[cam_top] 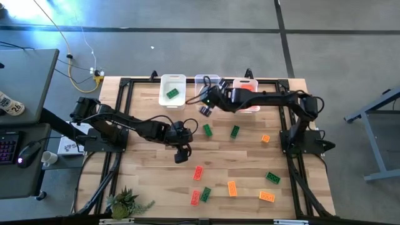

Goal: Sort & place blocks by color
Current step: Put the yellow game piece into the transparent bin, then put the orange game piece into the right white bin

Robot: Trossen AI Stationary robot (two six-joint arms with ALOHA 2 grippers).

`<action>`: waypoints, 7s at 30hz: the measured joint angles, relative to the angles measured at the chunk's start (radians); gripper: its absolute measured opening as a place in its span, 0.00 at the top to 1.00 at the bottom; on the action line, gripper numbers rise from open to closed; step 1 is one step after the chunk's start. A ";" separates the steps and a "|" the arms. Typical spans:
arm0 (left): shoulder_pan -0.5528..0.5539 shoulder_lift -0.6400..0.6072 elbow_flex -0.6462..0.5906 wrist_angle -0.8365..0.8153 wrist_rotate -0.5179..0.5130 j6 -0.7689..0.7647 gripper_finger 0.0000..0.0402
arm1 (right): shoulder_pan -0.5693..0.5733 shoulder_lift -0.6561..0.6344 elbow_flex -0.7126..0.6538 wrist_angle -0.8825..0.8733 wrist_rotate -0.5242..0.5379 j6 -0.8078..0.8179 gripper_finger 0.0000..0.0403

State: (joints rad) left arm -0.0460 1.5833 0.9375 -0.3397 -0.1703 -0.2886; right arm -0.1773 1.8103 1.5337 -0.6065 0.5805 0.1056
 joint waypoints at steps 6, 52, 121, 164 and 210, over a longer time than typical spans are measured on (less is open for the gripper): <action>0.000 0.000 0.000 0.000 0.000 0.003 0.34 | -0.097 0.003 -0.078 0.044 -0.116 0.009 0.74; -0.079 0.000 0.000 0.007 0.033 -0.640 0.34 | -0.189 0.002 -0.194 0.163 -0.341 0.163 0.41; -0.330 0.392 0.294 0.066 -0.312 -0.779 0.34 | -0.144 0.000 0.300 -0.482 -0.210 0.261 0.40; -0.363 0.482 0.297 0.010 -0.334 -0.806 0.34 | -0.143 0.000 0.300 -0.483 -0.213 0.280 0.40; -0.158 0.063 0.260 -0.258 -0.295 -0.107 0.70 | -0.109 0.001 0.300 -0.492 -0.573 0.005 0.40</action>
State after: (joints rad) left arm -0.2036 1.6460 1.1972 -0.5979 -0.4656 -0.3958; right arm -0.2862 1.8111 1.8336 -1.0988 0.0075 0.1106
